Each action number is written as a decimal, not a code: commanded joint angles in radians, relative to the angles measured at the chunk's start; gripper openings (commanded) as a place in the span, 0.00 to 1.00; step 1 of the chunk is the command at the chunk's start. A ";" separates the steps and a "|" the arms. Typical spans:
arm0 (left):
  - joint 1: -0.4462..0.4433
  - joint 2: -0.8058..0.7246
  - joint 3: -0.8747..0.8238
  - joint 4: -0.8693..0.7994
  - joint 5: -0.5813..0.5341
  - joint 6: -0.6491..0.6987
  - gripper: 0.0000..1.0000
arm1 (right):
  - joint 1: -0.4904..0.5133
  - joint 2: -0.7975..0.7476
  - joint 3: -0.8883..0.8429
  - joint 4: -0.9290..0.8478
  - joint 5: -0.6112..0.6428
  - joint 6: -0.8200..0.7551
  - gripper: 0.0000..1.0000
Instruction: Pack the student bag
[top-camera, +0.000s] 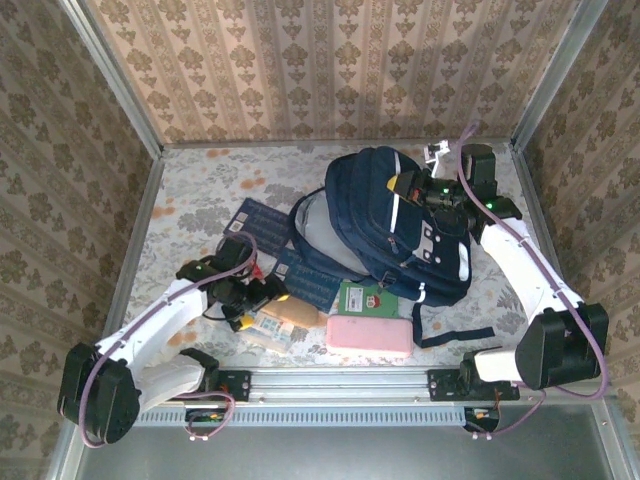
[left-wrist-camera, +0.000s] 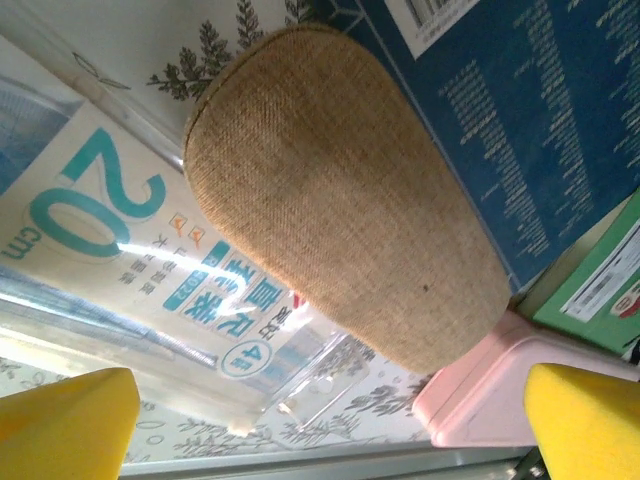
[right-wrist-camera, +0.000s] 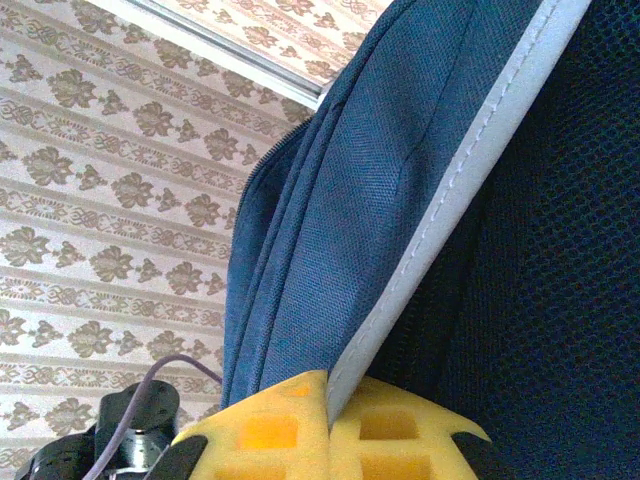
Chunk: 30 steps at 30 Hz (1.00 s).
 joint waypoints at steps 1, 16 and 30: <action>-0.020 0.006 -0.004 0.073 -0.049 -0.128 1.00 | 0.015 -0.068 0.025 0.040 0.014 -0.046 0.00; -0.083 0.309 0.145 0.100 -0.129 -0.320 0.97 | 0.025 -0.085 0.021 -0.004 0.089 -0.076 0.00; -0.094 0.377 0.128 0.158 -0.124 -0.371 0.59 | 0.026 -0.093 0.023 -0.028 0.123 -0.089 0.00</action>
